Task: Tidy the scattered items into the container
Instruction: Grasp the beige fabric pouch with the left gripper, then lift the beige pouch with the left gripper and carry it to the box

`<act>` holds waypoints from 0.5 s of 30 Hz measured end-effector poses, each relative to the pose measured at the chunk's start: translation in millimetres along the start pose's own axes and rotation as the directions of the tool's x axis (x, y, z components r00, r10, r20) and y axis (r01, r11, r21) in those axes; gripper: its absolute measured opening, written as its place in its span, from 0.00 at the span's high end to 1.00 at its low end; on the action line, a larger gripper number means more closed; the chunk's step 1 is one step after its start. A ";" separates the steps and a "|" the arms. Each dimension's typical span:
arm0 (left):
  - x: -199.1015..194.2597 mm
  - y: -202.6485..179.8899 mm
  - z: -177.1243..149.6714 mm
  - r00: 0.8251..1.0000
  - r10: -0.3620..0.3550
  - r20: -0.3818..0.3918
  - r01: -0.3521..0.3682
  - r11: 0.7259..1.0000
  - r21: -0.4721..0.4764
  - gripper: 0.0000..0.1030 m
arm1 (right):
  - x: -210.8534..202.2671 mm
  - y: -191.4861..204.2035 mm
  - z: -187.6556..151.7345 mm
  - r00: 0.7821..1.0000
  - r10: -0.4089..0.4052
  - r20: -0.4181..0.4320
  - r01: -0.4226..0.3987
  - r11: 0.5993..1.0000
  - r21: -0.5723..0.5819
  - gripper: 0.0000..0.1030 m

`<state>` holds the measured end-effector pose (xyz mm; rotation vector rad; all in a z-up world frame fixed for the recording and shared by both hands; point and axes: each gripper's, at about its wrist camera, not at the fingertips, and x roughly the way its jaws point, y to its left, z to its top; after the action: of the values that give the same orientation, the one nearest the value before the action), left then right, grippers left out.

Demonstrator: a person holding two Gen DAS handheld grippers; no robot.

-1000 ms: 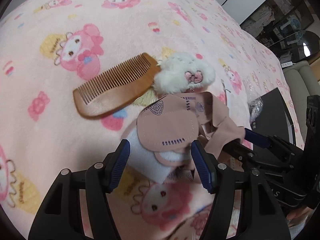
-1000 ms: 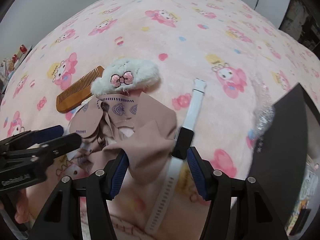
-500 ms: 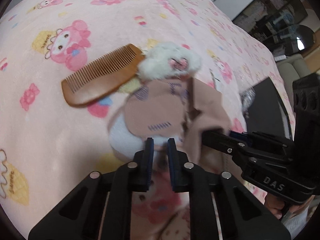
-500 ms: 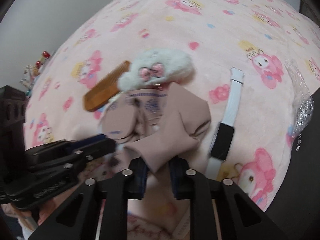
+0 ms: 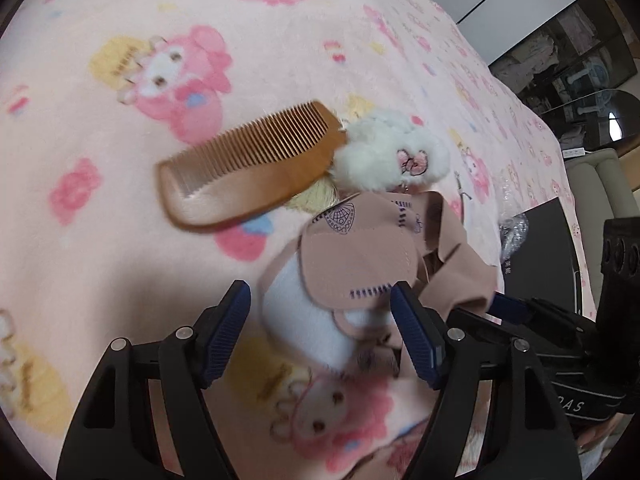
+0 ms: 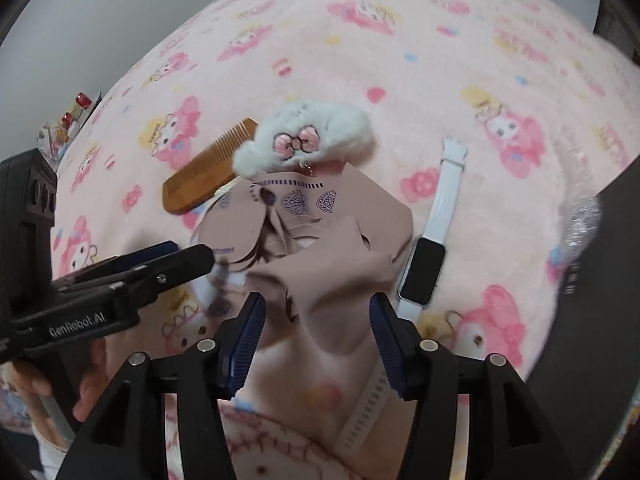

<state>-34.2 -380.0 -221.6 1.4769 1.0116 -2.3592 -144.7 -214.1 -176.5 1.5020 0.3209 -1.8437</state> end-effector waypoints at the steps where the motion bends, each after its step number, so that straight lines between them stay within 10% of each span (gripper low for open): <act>1: 5.5 -0.1 1.2 1.000 -0.002 -0.005 0.002 1.000 -0.005 0.29 | 3.3 -2.2 1.6 1.000 0.007 -0.005 -0.007 1.000 0.009 0.48; 6: 9.5 -3.9 -0.7 1.000 -0.008 0.012 0.008 1.000 -0.006 0.51 | 26.2 -14.5 14.3 0.998 0.062 -0.030 -0.060 0.997 0.055 0.48; 9: 0.0 -11.8 -7.2 0.997 -0.077 -0.009 0.077 0.997 0.023 0.79 | 27.7 -14.6 13.2 0.994 0.111 -0.020 -0.110 0.993 0.053 0.78; 15: -43.7 -47.1 -23.9 0.995 -0.086 0.044 0.080 0.988 0.134 0.84 | -6.6 1.7 -6.3 0.987 0.153 0.045 -0.153 0.988 0.003 0.93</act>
<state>-18.0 -338.0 -169.9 1.4374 0.9392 -2.5534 -138.5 -209.1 -171.9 1.4464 0.1734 -1.7549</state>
